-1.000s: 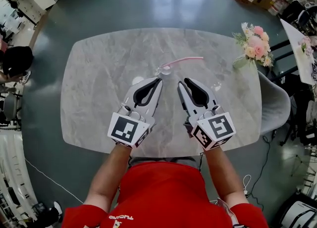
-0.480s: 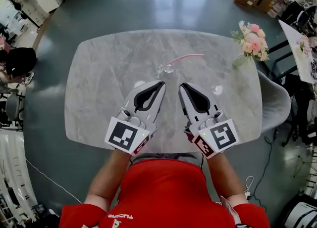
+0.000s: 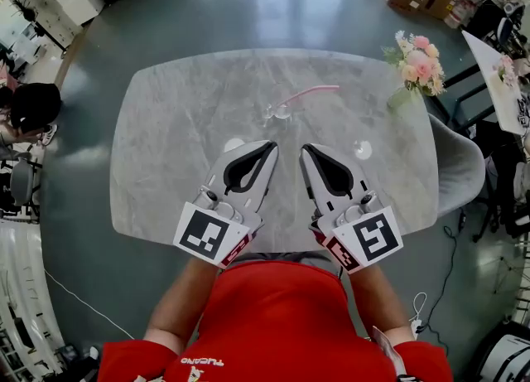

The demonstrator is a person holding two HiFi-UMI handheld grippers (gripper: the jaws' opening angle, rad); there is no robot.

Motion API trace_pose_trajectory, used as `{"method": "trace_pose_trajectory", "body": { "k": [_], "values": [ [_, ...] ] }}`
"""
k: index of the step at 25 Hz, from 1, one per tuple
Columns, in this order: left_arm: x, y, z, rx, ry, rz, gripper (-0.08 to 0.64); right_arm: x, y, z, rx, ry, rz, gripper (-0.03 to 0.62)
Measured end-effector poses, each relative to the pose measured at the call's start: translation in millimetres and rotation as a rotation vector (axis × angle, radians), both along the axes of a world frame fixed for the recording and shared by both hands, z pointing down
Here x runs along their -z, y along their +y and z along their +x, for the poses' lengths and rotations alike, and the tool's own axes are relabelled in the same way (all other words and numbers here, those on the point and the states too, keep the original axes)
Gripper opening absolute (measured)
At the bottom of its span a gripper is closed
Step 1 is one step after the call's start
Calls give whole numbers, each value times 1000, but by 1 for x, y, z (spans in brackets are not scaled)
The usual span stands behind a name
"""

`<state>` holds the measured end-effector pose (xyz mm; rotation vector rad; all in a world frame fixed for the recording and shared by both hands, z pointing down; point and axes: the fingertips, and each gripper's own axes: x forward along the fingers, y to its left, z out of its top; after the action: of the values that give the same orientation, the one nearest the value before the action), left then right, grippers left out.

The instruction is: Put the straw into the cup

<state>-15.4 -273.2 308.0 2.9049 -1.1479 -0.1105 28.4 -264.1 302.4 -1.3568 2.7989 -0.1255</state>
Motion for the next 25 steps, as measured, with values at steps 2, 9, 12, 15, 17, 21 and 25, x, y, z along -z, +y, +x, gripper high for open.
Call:
{"method": "trace_pose_trajectory", "body": {
  "k": [2, 9, 12, 15, 17, 21, 25],
  "values": [
    [2, 2, 1, -3, 4, 1, 6, 1, 3, 0, 0, 2, 4, 2],
    [6, 7, 5, -13, 7, 14, 6, 1, 13, -2, 6, -1, 3, 0],
    [7, 7, 6, -14, 5, 16, 6, 0, 15, -3, 11, 0, -1, 0],
    [8, 7, 8, -12, 5, 18, 6, 1, 16, -1, 15, 1, -2, 0],
    [8, 8, 9, -12, 2, 17, 6, 1, 17, -1, 18, 1, -2, 0],
    [7, 9, 9, -8, 3, 18, 5, 2, 18, -1, 22, 4, 3, 0],
    [5, 9, 11, -1, 1, 13, 6, 1, 18, 2, 27, 8, 4, 0]
  ]
}}
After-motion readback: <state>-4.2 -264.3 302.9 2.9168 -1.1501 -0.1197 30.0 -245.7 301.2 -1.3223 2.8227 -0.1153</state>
